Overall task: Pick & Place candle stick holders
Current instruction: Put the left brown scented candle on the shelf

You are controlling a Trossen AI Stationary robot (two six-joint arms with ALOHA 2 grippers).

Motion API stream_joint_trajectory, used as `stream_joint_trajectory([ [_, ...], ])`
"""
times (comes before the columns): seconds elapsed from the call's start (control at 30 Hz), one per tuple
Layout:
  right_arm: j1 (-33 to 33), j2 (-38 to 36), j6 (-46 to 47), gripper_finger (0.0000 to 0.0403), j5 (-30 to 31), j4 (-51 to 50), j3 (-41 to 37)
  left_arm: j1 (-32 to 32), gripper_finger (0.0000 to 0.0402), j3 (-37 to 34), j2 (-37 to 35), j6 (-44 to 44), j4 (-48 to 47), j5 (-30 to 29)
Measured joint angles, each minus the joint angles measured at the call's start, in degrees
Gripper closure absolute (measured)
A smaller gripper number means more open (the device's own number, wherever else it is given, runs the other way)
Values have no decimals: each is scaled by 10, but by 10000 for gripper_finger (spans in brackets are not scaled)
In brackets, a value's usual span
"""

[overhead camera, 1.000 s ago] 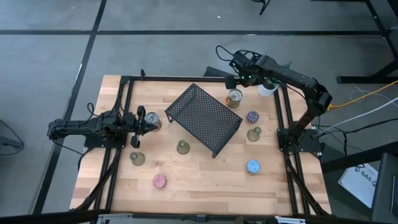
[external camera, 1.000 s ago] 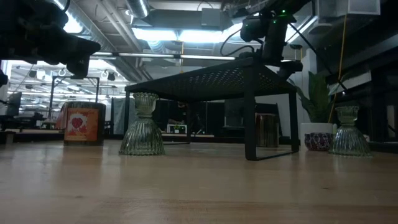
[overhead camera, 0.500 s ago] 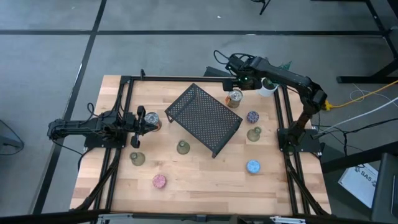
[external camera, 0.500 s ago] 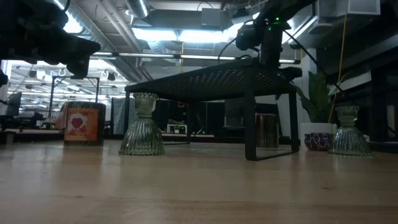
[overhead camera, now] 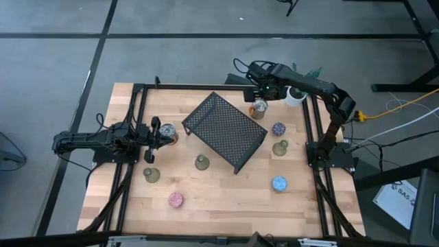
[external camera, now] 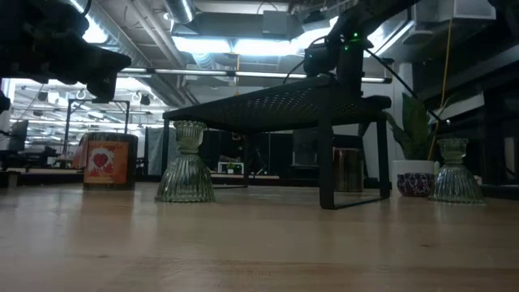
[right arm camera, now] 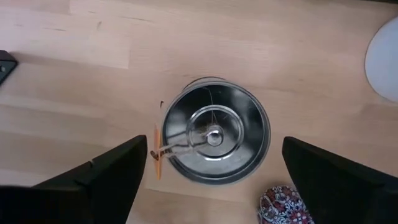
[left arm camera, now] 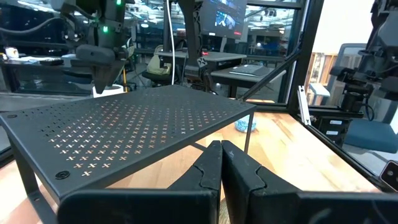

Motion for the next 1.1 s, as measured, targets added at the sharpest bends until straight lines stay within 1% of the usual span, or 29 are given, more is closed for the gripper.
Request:
stream_joint_trajectory([
  [0.27,-1,0,-34,27,6,11,0,0,400,0,0,0,0,0],
  [0.43,5,0,-12,27,2,0,0,0,400,0,0,0,0,0],
  [0.77,5,0,-14,26,12,9,0,0,400,0,0,0,0,0],
  [0.97,5,0,-15,6,22,8,0,0,400,0,0,0,0,0],
  [1.1,5,0,-14,4,22,9,0,0,400,0,0,0,0,0],
])
